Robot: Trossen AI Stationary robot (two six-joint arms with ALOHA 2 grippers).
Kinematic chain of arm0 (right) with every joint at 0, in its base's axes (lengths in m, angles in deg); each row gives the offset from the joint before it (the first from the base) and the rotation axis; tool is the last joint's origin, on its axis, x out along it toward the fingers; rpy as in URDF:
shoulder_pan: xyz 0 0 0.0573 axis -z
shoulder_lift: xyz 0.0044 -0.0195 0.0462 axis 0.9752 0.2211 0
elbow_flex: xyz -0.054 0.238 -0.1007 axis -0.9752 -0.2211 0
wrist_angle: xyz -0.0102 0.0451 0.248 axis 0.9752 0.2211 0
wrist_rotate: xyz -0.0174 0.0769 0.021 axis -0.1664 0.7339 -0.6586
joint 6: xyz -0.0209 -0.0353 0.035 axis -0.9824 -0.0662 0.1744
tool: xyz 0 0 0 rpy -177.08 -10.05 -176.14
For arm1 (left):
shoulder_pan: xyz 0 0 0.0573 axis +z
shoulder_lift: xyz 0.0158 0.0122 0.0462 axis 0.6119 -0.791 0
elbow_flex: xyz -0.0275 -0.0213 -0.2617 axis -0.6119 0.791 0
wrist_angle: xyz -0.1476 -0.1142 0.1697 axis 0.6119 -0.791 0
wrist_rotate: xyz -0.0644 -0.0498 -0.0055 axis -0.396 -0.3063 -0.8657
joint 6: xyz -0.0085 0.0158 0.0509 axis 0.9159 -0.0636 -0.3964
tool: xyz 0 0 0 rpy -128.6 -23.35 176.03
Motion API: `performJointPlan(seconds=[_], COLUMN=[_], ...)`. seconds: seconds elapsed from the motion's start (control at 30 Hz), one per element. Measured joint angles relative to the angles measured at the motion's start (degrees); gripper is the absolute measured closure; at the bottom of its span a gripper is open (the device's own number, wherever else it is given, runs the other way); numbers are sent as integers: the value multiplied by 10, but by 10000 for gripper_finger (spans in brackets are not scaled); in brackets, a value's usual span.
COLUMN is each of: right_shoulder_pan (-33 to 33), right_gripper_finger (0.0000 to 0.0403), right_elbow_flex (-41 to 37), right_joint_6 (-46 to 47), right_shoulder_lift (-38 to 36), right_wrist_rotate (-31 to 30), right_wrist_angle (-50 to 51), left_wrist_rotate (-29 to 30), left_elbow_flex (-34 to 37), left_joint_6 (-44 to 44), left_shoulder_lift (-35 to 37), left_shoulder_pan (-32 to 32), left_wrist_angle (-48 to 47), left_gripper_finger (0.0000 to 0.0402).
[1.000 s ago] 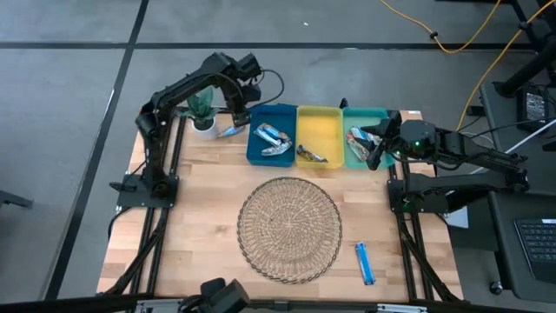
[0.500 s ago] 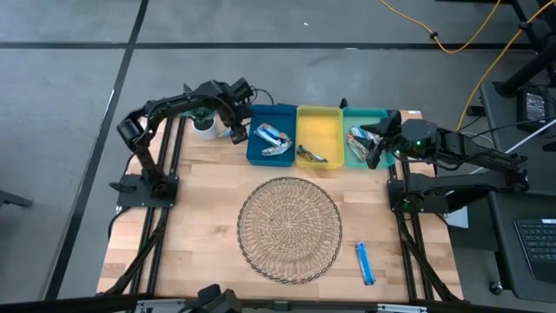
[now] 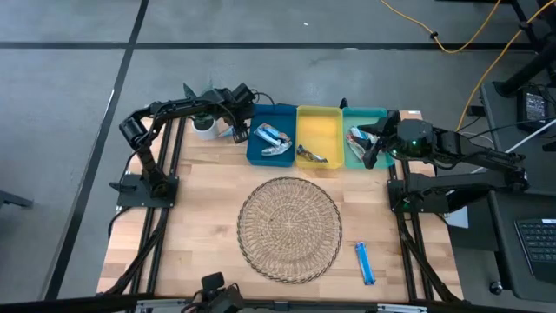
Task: Pick and place Granola Bars by type
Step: Put the red granola bar into the green bin
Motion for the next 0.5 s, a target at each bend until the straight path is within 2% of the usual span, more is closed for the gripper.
performJointPlan(seconds=[0.3, 0.5], right_shoulder_pan=[0, 0], right_gripper_finger=[215, 215], right_elbow_flex=[0, 0], right_joint_6=[0, 13], right_shoulder_lift=[33, 47], right_wrist_rotate=[1, 1], right_wrist_angle=[-9, -9], left_wrist_rotate=[2, 12], left_elbow_flex=[0, 0], left_joint_6=[-18, -38], left_shoulder_lift=[-57, -81], left_shoulder_pan=[10, 17], left_wrist_angle=[1, 12], left_gripper_finger=[197, 185])
